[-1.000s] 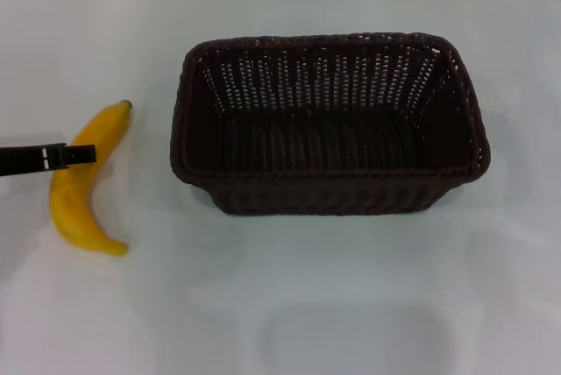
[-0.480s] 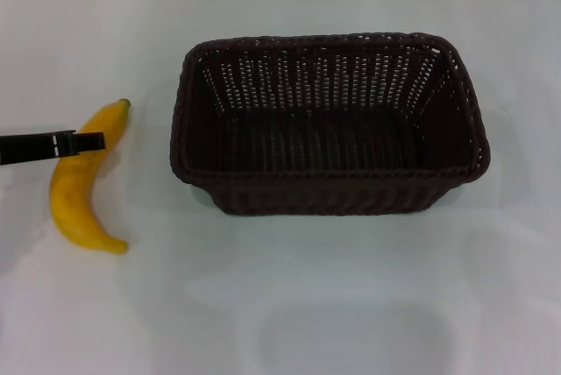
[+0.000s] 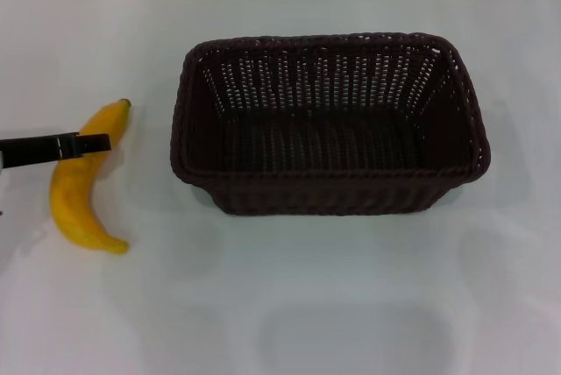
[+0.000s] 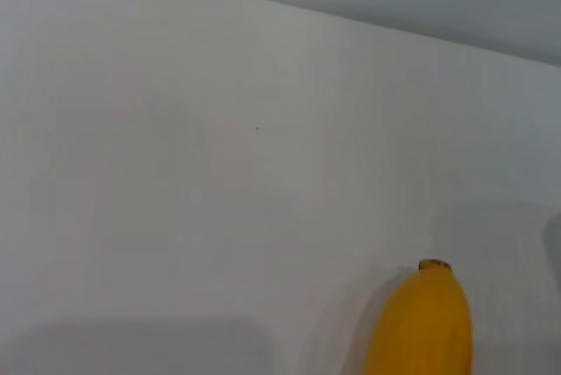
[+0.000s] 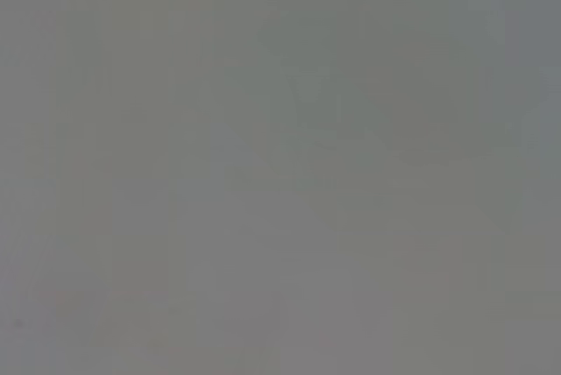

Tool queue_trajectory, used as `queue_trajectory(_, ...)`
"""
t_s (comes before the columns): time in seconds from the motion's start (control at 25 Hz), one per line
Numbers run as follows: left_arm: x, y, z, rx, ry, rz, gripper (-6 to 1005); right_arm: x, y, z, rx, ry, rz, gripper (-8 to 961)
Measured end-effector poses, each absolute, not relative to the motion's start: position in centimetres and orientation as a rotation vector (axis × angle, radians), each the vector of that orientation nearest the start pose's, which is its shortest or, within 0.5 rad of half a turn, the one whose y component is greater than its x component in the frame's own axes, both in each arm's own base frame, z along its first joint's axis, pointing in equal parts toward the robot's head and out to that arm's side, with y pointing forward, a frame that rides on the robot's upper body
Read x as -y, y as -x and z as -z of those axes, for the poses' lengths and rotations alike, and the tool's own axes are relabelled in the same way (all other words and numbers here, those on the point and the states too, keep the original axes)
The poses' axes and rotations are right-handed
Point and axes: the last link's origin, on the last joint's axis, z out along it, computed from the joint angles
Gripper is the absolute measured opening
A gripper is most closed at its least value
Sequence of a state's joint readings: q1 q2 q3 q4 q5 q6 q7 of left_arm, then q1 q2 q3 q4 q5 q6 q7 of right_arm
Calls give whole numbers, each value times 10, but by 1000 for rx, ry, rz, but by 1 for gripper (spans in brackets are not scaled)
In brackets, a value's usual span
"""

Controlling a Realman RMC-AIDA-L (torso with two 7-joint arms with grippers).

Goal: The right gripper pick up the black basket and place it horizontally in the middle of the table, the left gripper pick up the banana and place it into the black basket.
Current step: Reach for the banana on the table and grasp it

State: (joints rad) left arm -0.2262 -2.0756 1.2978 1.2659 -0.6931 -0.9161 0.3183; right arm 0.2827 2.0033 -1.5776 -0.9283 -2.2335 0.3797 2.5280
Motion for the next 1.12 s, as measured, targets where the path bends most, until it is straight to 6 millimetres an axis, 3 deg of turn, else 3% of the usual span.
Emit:
queue_trajectory(0.68,-345,315,-26,1472,1834,122,812,-399,-309,-91,-600,1363,-379,675)
queue_trajectory(1.12,-348,317,-30,1443,1808,141,587,-400,-306,-92,-595,1363,-386,675)
